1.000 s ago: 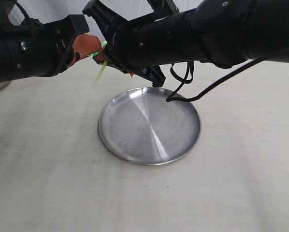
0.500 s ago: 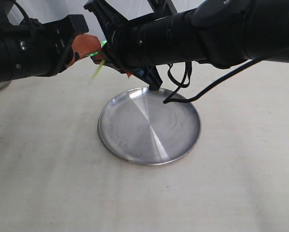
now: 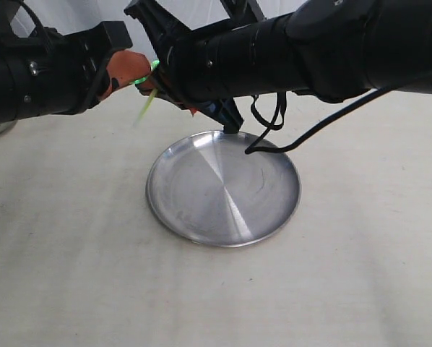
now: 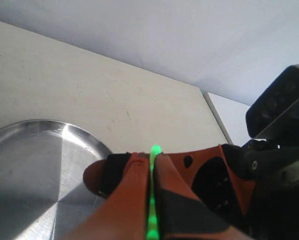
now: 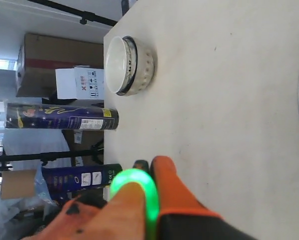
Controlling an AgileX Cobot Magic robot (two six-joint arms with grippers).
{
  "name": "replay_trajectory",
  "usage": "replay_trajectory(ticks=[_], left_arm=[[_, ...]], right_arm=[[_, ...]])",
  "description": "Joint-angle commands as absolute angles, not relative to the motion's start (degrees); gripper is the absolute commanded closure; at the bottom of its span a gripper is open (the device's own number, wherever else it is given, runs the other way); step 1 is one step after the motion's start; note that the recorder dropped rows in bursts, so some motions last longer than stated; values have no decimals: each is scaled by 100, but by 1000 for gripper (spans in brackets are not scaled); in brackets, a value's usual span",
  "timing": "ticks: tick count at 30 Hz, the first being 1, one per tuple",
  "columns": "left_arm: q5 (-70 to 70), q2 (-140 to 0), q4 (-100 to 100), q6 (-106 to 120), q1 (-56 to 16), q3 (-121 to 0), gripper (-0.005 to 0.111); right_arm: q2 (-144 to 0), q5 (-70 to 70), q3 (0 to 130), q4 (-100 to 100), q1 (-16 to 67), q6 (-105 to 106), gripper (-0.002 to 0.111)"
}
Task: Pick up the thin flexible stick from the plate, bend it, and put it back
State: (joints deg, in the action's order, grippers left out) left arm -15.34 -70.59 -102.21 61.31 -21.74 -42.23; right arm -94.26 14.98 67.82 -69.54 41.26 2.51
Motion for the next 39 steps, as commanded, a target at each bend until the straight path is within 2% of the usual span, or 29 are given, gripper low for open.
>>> replay_trajectory(ticks=[1, 7, 11, 27, 39], left_arm=[[-2194, -7134, -9995, 5644, -2299, -4012, 106], [-2085, -7134, -9995, 4867, -2299, -4012, 106], [-2127, -7134, -9995, 4439, -2299, -4012, 106], [-2206, -7134, -9995, 3884, -2299, -4012, 106], [-2194, -7134, -9995, 3802, -2299, -4012, 106]], right_arm=[[-9260, -410, 6996, -7189, 3996, 794, 109], [-9260, -354, 6996, -7071, 3996, 1068, 109], [-9260, -250, 6996, -6167, 3996, 1083, 109], [-9184, 1767, 6996, -2234, 3996, 1083, 109], [-9184, 2727, 6996, -1022, 3996, 1083, 109]])
